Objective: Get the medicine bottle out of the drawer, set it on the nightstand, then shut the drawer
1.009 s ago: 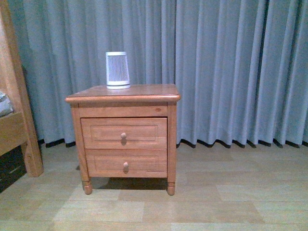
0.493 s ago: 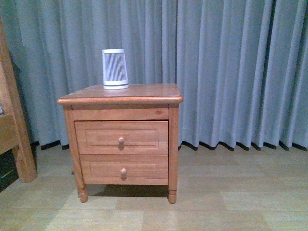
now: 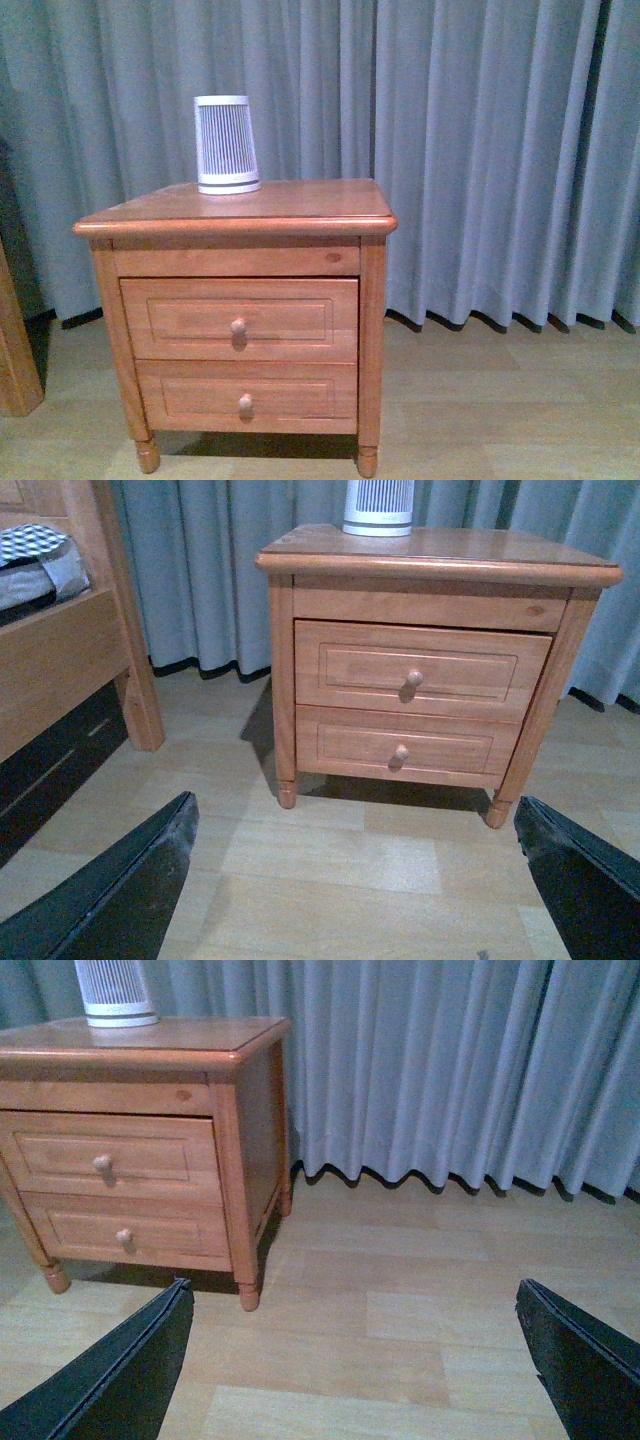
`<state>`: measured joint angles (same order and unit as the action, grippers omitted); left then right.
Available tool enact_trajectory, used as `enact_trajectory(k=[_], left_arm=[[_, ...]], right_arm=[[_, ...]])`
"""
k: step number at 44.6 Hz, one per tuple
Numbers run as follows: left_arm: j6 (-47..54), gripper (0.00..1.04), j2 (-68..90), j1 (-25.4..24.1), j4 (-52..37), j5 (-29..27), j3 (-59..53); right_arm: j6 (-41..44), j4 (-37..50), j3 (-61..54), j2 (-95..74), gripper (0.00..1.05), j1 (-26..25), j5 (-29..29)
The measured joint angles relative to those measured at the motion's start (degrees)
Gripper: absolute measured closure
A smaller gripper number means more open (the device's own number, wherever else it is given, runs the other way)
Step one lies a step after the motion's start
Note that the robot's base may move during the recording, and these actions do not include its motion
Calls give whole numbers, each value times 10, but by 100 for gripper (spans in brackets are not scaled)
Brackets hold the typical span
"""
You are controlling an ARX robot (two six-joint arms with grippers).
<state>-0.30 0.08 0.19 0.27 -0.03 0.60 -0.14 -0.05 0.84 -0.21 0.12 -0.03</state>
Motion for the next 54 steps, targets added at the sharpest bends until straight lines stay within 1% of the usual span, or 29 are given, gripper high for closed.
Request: enact_trajectory(k=[13, 14, 15, 17, 22, 28, 30, 34, 38, 44, 54], left_arm=[[0, 7, 0, 0, 0, 0, 0], [-6, 7, 3, -2, 3, 5, 0], [-20, 7, 14, -7, 15, 24, 5], [-37, 7, 47, -13, 2, 39, 6], [-59, 7, 161, -20, -97, 48, 7], [-56, 7, 455, -8, -367, 39, 60], [-48, 7, 556, 1, -442, 30, 91], [-38, 7, 719, 18, -530, 15, 158], [-27, 7, 854, 36, -577, -3, 233], [-21, 7, 1015, 62, -610, -32, 356], [-3, 7, 1164, 98, -621, -47, 487]], right_arm=[[0, 0, 0, 0, 7, 0, 0], [0, 0, 0, 0, 7, 0, 0], [0, 0, 0, 0, 7, 0, 0], [0, 0, 0, 0, 7, 0, 0], [0, 0, 0, 0, 7, 0, 0], [0, 0, 0, 0, 7, 0, 0], [0, 0, 0, 0, 7, 0, 0], [0, 0, 0, 0, 7, 0, 0], [0, 0, 0, 0, 7, 0, 0], [0, 0, 0, 0, 7, 0, 0], [0, 0, 0, 0, 7, 0, 0]])
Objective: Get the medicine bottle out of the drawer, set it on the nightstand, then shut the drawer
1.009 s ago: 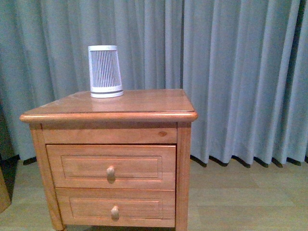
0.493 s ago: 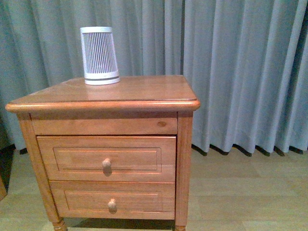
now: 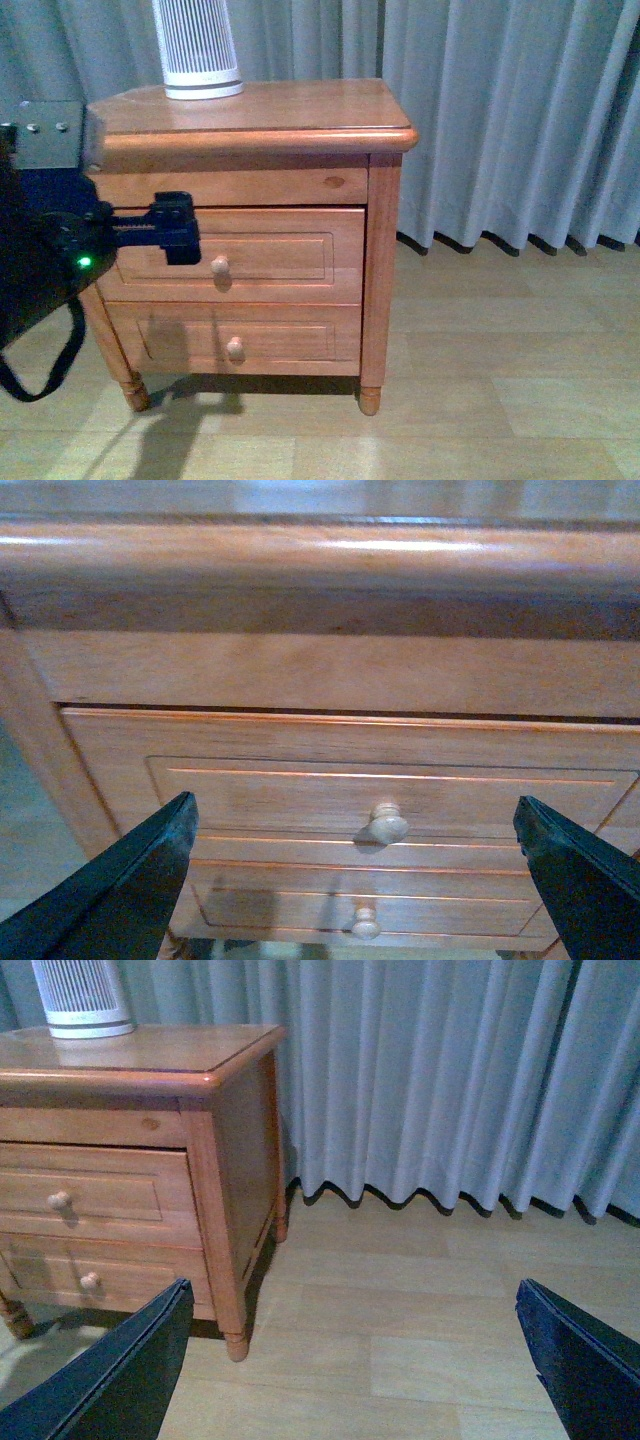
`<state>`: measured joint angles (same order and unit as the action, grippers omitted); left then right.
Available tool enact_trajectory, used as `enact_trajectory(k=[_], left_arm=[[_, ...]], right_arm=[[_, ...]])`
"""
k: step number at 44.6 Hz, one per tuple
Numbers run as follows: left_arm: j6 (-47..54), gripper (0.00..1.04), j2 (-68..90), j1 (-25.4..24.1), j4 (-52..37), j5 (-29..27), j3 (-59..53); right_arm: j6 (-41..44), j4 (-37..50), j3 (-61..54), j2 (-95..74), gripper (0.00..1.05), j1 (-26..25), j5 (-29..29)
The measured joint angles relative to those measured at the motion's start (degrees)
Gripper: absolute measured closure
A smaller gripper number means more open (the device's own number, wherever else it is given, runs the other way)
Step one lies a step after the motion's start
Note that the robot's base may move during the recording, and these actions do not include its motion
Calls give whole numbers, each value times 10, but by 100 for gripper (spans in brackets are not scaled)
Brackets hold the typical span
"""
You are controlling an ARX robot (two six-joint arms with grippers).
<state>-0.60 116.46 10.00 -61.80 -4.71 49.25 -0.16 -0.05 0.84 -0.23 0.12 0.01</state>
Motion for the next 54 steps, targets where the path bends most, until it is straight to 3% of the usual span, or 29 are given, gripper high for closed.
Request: enact_trajectory(k=[14, 50, 54], left_arm=[[7, 7, 176, 27, 28, -21, 163], [-24, 7, 306, 19, 98, -25, 325], [-28, 19, 309, 19, 101, -26, 330]], right_arm=[[0, 0, 0, 0, 7, 0, 0], [0, 0, 0, 0, 7, 0, 0], [0, 0, 0, 0, 7, 0, 0]])
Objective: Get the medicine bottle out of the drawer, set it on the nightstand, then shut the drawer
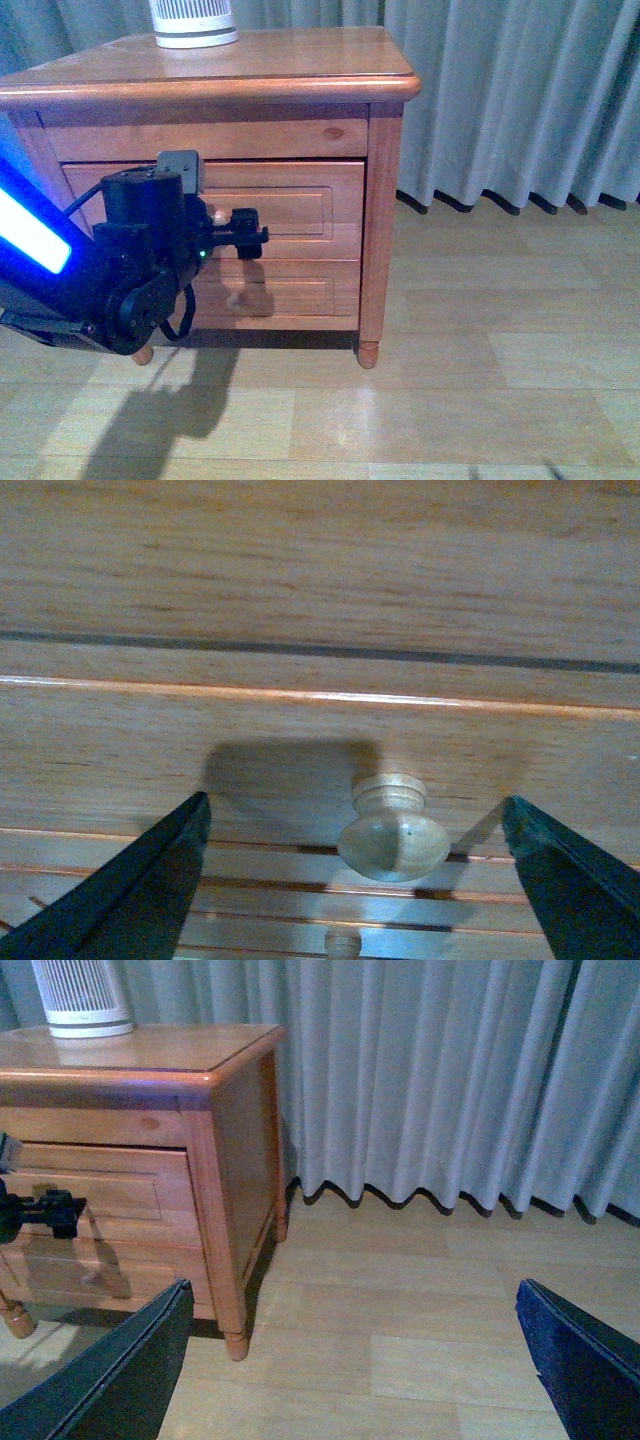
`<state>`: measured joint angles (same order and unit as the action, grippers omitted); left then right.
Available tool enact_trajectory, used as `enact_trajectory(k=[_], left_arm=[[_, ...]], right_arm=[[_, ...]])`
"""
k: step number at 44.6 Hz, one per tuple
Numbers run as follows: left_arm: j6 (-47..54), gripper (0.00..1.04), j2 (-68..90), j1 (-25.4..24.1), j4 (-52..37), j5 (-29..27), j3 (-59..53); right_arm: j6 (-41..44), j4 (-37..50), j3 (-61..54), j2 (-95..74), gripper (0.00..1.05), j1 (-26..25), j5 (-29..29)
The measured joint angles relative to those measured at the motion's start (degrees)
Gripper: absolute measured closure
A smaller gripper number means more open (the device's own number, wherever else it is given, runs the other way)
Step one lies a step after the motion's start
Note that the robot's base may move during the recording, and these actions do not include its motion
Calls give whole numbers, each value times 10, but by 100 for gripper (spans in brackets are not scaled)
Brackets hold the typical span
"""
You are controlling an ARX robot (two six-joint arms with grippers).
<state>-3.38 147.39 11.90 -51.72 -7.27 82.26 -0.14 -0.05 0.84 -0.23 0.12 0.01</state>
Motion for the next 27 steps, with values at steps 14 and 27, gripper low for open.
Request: enact_trajectory(k=[14, 27], left_arm=[[-10, 73, 1, 2, 0, 3, 0], [-22, 79, -29, 3, -36, 13, -69]], right_arm=[[0, 0, 0, 0, 7, 0, 0], [0, 0, 0, 0, 7, 0, 0]])
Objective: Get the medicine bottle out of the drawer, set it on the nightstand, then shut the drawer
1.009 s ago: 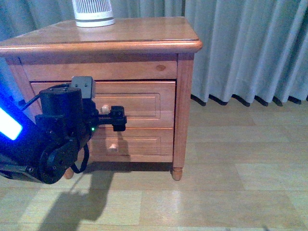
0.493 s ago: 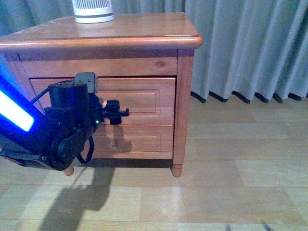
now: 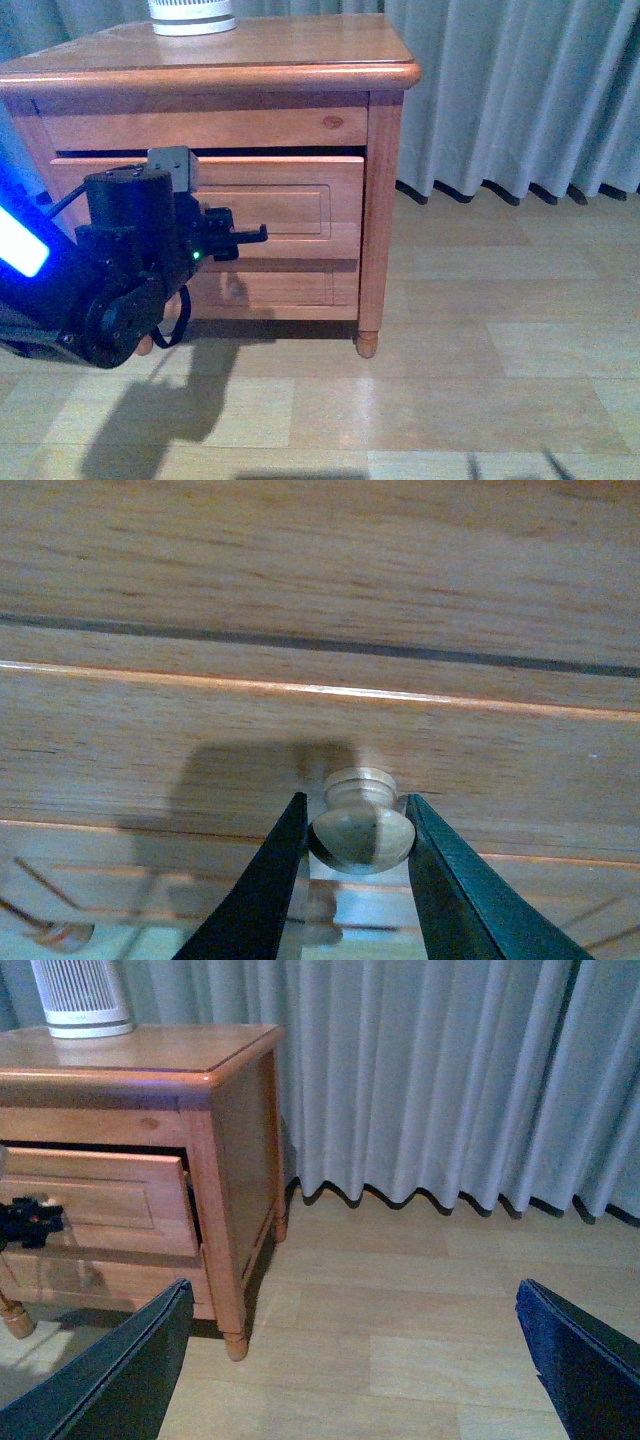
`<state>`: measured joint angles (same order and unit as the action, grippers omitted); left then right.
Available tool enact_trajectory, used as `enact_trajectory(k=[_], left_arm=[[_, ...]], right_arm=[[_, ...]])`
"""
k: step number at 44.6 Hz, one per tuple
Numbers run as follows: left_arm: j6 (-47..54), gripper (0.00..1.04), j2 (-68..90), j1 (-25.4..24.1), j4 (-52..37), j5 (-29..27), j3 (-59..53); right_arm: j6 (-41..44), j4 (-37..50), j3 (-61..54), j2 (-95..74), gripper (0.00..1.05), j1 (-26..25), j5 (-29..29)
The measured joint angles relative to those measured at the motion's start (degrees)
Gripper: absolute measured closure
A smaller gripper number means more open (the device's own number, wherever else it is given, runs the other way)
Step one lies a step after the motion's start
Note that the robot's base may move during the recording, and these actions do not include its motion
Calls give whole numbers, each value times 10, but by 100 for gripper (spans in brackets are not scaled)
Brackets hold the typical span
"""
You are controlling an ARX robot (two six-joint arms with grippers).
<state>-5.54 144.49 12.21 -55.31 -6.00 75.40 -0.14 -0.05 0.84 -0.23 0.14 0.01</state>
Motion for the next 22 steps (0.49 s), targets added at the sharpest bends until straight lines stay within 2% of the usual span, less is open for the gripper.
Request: enact_trajectory(k=[10, 22], left_arm=[[-2, 79, -90, 11, -88, 4, -192], [-11, 80, -195, 33, -117, 8, -378]], right_arm=[[0, 0, 0, 0, 7, 0, 0], [0, 0, 0, 0, 7, 0, 0]])
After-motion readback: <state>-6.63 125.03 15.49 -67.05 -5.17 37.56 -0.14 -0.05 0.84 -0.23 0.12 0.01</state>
